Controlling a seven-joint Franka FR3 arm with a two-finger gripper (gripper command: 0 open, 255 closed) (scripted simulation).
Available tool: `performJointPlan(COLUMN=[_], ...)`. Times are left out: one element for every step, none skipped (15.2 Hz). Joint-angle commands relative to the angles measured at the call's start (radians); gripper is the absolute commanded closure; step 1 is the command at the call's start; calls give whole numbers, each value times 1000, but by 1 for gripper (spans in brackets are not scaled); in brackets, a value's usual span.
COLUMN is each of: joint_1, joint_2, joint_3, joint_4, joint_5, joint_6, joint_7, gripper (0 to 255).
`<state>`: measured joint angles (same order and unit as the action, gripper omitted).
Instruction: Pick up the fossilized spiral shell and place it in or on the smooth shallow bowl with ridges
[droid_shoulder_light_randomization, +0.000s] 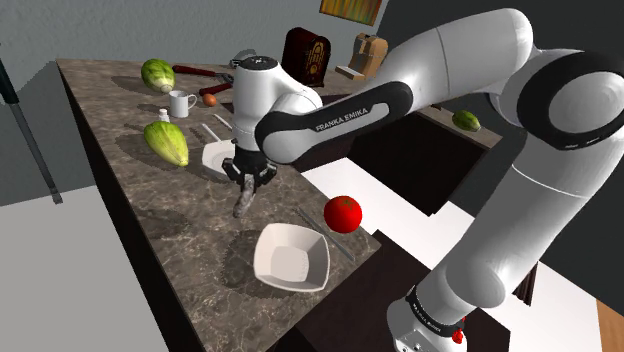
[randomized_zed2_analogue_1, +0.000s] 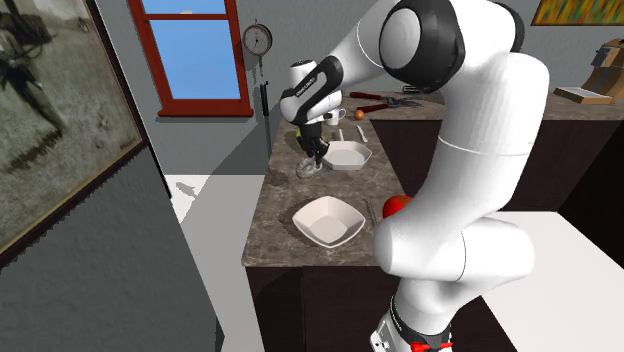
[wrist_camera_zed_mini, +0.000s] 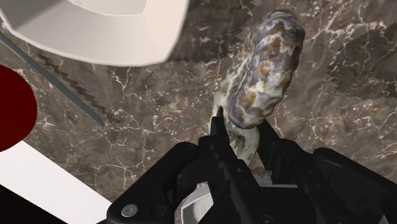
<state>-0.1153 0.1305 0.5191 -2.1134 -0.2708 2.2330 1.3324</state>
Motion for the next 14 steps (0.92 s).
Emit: performJointPlan(joint_1=[-18,-22,-23,-21,-17,-11,-2,8,21,35,50,77,77,75], joint_2=[-85,-128,-172,-215,-259,-304,-348,-393,-437,-482,-528,-607,-597,-586], joint_3=[4,4,3,1,-3,-9,-16,-24,-34,-44,-55,-73,-71,-67], joint_4=[-93,-140,-185,-230,-273,-316,-357,-398,-438,-477,-515,-579,-586,-593], joint_5=[49,75,102,130,158,186,212,238,263,285,307,340,336,334], joint_6=[27,39,49,58,65,70,73,74,73,70,65,51,68,85], joint_7=[-36,-53,-71,-90,-110,-129,-149,-167,-185,-202,-218,-242,-237,-233], gripper=[255,255,255,255,255,255,255,255,255,255,255,255,255,255])
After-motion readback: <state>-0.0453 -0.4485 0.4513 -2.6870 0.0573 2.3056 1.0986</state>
